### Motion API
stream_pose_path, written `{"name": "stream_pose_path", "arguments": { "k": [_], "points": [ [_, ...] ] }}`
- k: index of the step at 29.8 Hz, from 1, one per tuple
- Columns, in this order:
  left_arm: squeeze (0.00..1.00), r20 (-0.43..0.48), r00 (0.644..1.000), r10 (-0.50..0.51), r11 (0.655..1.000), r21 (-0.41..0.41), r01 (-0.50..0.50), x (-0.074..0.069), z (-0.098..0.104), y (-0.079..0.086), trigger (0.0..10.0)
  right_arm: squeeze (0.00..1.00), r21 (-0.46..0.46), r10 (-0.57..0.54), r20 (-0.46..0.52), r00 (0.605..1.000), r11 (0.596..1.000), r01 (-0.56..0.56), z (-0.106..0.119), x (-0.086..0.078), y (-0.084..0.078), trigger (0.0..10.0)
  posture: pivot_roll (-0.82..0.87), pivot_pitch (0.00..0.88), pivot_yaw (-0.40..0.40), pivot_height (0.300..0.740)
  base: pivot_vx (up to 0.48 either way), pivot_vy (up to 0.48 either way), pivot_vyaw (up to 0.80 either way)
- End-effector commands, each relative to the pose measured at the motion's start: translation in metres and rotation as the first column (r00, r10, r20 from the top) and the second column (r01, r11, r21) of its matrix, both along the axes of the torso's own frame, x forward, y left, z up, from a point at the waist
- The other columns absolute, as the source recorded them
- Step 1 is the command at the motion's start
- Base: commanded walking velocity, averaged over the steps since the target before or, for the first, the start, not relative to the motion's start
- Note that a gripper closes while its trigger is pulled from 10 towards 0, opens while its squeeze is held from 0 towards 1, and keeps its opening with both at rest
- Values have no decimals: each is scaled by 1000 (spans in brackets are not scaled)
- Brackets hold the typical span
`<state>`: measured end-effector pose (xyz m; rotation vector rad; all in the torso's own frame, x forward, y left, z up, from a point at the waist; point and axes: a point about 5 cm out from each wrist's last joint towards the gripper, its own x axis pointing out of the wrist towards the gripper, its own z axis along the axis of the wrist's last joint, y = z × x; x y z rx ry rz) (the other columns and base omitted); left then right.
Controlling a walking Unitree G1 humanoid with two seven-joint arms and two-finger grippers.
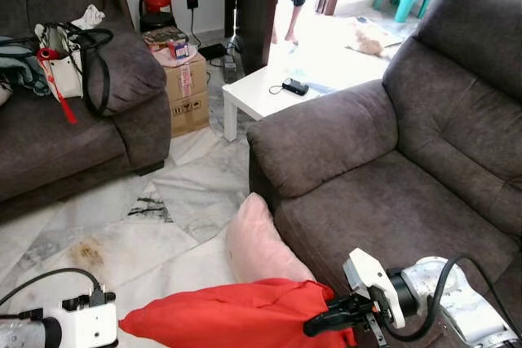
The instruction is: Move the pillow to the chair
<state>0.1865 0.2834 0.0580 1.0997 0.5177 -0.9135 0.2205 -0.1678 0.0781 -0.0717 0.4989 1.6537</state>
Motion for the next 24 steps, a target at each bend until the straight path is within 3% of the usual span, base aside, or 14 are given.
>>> {"name": "stream_pose_path", "arguments": {
  "k": [1,6,19,24],
  "points": [
    [0,34,999,-11,1000,-3,11,3,-2,-3,10000,0,66,61,59,996,996,-65,17,1,4,10000,145,94,-115,740,0,0,0],
    [0,46,999,2,997,-75,2,8,-6,-9,10000,0,69,68,59,996,995,-72,17,-1,7,10000,141,92,-116,740,0,0,0],
    [0,-104,994,-27,971,-238,2,-4,-22,-30,10000,0,66,75,55,996,995,-79,17,-3,7,10000,135,94,-124,740,0,0,0],
    [0,-156,988,-23,974,-226,-13,-8,-29,-27,10000,0,68,74,57,996,995,-78,17,-2,8,10000,129,94,-125,740,0,0,0]
  ]
}}
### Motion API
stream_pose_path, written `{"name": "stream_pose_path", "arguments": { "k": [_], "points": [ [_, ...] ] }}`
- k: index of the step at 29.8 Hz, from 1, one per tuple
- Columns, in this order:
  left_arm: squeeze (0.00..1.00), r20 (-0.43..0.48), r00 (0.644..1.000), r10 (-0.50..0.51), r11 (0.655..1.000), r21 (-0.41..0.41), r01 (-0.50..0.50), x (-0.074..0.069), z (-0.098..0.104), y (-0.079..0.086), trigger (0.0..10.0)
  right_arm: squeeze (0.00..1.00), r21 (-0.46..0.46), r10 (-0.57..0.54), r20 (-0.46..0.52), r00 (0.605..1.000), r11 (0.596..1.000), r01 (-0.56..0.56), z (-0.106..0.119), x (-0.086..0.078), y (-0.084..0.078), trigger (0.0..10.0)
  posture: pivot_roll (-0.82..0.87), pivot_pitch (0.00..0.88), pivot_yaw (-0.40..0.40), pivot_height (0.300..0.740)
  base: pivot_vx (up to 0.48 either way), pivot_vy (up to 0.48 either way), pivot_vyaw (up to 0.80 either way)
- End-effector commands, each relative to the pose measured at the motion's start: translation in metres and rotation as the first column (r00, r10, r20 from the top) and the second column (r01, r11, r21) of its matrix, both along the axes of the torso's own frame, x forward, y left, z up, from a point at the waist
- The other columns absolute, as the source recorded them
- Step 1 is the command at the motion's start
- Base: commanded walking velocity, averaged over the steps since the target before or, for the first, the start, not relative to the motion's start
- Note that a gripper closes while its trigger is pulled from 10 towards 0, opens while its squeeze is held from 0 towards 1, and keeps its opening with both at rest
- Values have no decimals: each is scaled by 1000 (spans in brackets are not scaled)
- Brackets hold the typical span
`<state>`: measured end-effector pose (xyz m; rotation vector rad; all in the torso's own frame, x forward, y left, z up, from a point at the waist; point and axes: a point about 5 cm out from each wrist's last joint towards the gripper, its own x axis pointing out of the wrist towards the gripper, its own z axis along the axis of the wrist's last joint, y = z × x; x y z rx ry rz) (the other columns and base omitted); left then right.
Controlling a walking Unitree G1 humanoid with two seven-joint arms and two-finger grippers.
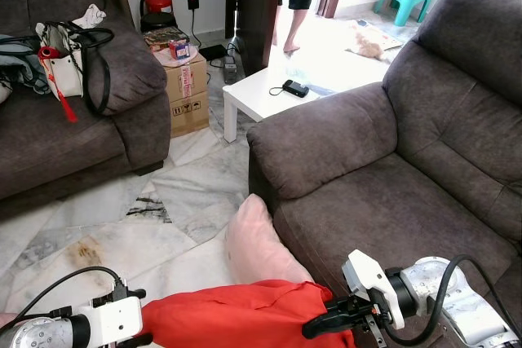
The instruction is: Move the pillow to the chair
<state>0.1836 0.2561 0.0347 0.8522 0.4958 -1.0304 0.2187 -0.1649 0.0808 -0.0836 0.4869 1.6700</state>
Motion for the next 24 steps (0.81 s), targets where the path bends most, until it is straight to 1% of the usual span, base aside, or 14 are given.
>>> {"name": "stream_pose_path", "arguments": {
  "k": [1,5,10,12,15,17,21,22,24],
  "points": [
    [0,-61,998,2,1000,5,-2,-6,-8,2,10000,0,64,58,43,997,996,-60,15,0,4,10000,127,94,-126,740,0,0,0],
    [0,-87,996,5,1000,4,-5,-7,-11,2,10000,0,61,55,43,998,996,-58,15,0,3,10000,123,95,-127,740,0,0,0],
    [0,-86,996,10,999,46,-6,-5,-15,5,10000,0,65,55,46,997,996,-58,19,-1,0,10000,114,96,-130,740,0,0,0],
    [0,-70,998,11,998,54,-8,-3,-15,6,10000,0,65,56,45,997,996,-59,20,-1,-1,10000,113,97,-132,740,0,0,0],
    [0,-19,999,31,997,73,-30,4,-15,7,10000,0,65,62,44,997,996,-65,20,-2,-1,10000,114,97,-133,740,0,0,0],
    [0,-8,999,34,997,77,-33,5,-15,6,10000,0,66,64,43,997,996,-67,21,-2,-1,10000,113,98,-133,740,0,0,0],
    [0,8,999,52,997,51,-53,8,-15,4,10000,0,69,67,43,997,995,-70,21,-2,-1,10000,111,97,-134,740,0,0,0],
    [0,5,998,62,998,33,-62,8,-16,2,10000,0,70,69,42,997,995,-72,22,-3,0,10000,111,97,-134,740,0,0,0],
    [0,-5,998,69,997,23,-69,7,-21,-2,10000,0,71,71,41,997,995,-74,22,-3,0,10000,106,97,-136,740,0,0,0]
  ]
}}
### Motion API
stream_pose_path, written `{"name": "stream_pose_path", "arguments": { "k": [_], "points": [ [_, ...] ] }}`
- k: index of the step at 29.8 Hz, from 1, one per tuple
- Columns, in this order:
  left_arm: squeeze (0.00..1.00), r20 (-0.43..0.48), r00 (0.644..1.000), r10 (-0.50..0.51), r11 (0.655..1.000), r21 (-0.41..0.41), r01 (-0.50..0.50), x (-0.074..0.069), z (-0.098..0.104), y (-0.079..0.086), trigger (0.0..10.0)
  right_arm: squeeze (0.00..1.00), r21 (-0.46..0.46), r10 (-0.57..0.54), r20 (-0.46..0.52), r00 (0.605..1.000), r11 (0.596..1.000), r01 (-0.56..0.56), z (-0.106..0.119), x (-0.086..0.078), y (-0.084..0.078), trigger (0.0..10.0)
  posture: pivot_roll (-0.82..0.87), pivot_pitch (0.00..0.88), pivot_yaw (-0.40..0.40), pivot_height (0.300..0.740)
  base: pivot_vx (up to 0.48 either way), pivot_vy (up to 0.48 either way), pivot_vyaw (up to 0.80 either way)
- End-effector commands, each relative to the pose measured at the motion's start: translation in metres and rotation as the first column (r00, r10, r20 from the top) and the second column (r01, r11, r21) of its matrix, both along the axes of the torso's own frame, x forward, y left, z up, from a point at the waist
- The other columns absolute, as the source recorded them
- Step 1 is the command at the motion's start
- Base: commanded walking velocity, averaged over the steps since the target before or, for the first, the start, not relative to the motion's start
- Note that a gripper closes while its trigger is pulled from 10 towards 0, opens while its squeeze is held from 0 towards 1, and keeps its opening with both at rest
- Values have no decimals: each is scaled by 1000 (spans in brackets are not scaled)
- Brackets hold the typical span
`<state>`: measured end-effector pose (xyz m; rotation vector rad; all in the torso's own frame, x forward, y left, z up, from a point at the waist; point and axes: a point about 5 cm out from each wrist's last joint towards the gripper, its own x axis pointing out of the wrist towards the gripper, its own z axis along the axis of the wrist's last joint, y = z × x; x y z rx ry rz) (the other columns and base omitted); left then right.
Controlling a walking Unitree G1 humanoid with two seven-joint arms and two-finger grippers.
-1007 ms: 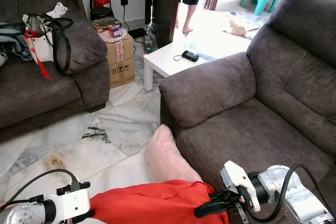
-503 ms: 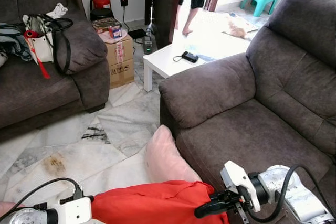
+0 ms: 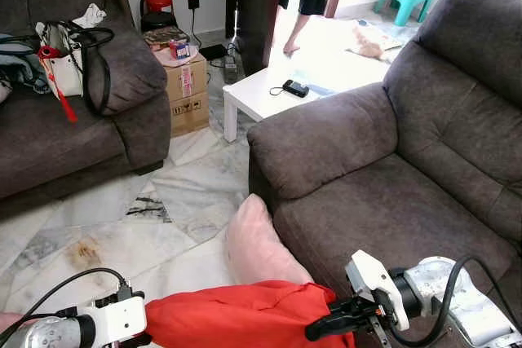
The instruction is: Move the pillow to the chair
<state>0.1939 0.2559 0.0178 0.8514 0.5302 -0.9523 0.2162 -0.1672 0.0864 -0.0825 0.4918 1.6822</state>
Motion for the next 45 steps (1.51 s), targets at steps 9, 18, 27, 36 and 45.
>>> {"name": "stream_pose_path", "arguments": {
  "k": [9,18,27,36,45],
  "points": [
    [0,-45,999,-11,999,-30,10,-3,-15,-11,10000,0,66,59,41,997,996,-61,19,-2,0,10000,90,95,-139,740,0,0,0],
    [0,-72,997,-14,999,-36,11,-3,-20,-13,2667,0,62,57,40,998,996,-59,19,-2,-1,10000,87,94,-144,740,0,0,0],
    [0,-83,996,-17,998,-56,13,-4,-23,-16,0,0,58,53,42,998,997,-56,20,-1,-2,10000,87,94,-147,740,0,0,0],
    [0,-84,996,-22,998,-64,17,-5,-23,-17,0,0,61,46,44,998,997,-49,19,0,-1,10000,89,94,-144,740,0,0,0],
    [0,-75,997,-13,997,-79,7,-4,-23,-19,0,0,67,36,45,998,997,-39,18,1,1,10000,93,96,-141,740,0,0,0]
  ]
}}
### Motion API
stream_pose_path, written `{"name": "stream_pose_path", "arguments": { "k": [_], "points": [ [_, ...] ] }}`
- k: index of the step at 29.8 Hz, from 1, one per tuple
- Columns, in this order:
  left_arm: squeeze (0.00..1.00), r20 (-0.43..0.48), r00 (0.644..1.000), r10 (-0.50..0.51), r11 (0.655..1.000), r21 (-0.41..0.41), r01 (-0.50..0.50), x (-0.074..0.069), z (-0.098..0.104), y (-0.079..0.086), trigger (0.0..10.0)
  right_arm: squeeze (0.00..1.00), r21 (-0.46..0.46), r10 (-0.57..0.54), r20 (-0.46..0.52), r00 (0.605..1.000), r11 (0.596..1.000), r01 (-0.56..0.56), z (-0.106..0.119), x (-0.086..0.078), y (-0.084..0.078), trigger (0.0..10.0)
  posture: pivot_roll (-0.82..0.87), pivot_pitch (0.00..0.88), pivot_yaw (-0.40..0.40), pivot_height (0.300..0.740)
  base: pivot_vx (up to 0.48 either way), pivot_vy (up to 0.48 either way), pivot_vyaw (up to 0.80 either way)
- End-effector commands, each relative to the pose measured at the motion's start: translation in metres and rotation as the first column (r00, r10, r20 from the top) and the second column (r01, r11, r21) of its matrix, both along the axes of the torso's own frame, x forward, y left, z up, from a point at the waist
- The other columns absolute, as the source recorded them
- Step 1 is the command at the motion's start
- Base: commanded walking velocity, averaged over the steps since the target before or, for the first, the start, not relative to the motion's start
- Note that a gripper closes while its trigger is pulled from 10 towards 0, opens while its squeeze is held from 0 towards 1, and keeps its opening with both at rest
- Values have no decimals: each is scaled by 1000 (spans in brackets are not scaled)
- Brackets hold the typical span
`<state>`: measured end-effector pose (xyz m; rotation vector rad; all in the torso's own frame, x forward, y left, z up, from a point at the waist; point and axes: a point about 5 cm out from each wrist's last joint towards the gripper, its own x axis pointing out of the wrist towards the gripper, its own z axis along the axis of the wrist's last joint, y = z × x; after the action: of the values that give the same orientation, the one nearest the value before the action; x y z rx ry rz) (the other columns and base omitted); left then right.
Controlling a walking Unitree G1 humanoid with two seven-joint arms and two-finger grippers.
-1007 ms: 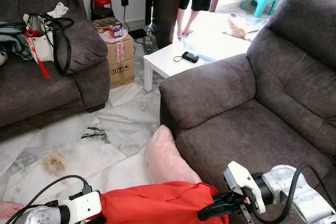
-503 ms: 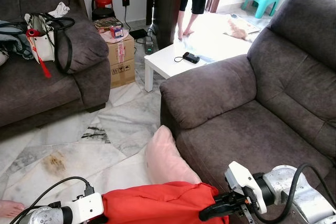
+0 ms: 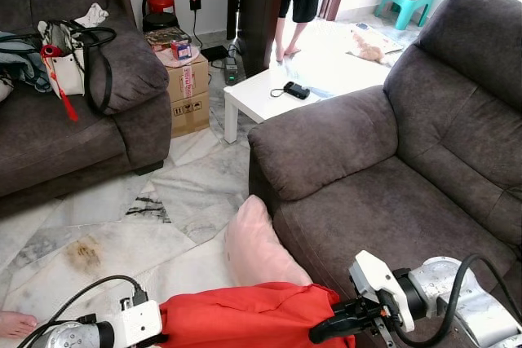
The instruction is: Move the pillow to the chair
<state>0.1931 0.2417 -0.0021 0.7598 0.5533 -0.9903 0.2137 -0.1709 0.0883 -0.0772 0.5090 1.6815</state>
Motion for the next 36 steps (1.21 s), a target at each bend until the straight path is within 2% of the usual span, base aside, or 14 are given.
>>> {"name": "stream_pose_path", "arguments": {
  "k": [1,18,21,22,23,24,25,28,29,30,31,32,35,36],
  "points": [
    [0,-8,1000,-12,1000,-13,12,-2,-2,-5,0,0,76,35,58,998,996,-39,16,3,5,10000,93,96,-141,740,0,0,0],
    [0,6,1000,6,999,-52,-6,-1,1,-9,0,0,96,12,63,998,995,-18,13,4,9,10000,98,97,-134,740,0,0,0],
    [0,29,999,27,998,-66,-25,1,2,-11,0,0,105,-24,76,997,994,15,11,7,11,10000,101,95,-133,740,0,0,0],
    [0,92,992,85,993,-92,-76,9,8,-13,0,0,116,-81,110,991,991,68,10,13,13,10000,101,94,-132,740,0,0,0],
    [0,162,975,153,983,-126,-133,17,14,-14,2431,0,128,-152,152,977,983,133,9,21,15,10000,102,93,-130,740,0,0,0],
    [0,181,968,172,980,-135,-149,20,16,-14,2431,0,132,-174,163,971,979,153,8,23,15,10000,102,93,-130,740,0,0,0],
    [0,228,948,221,968,-173,-184,26,23,-15,10000,0,142,-256,206,944,963,230,7,32,16,10000,102,92,-130,740,0,0,0],
    [0,330,879,344,924,-283,-256,41,43,-18,10000,0,156,-449,296,843,894,421,2,54,13,10000,105,90,-130,740,0,0,0],
    [0,369,838,401,898,-341,-279,47,53,-22,10000,0,160,-548,338,765,835,527,-2,65,11,10000,105,90,-130,740,0,0,0],
    [0,369,838,401,898,-341,-279,47,53,-22,10000,0,160,-548,338,765,835,527,-2,65,11,10000,105,90,-130,740,0,0,0],
    [0,387,805,449,870,-394,-296,52,61,-25,10000,0,168,-630,349,694,770,615,-4,74,9,10000,106,88,-130,740,0,0,0],
    [0,397,781,481,848,-436,-300,56,67,-29,10000,0,180,-674,360,645,728,661,-6,78,9,10000,106,88,-130,740,0,0,0],
    [0,419,744,520,821,-485,-300,61,76,-35,10000,0,169,-712,389,585,679,714,-12,81,9,10000,110,84,-127,740,0,0,0],
    [0,430,719,546,800,-522,-295,64,83,-39,10000,0,157,-740,407,535,634,757,-18,84,7,10000,111,81,-126,740,0,0,0]
  ]
}}
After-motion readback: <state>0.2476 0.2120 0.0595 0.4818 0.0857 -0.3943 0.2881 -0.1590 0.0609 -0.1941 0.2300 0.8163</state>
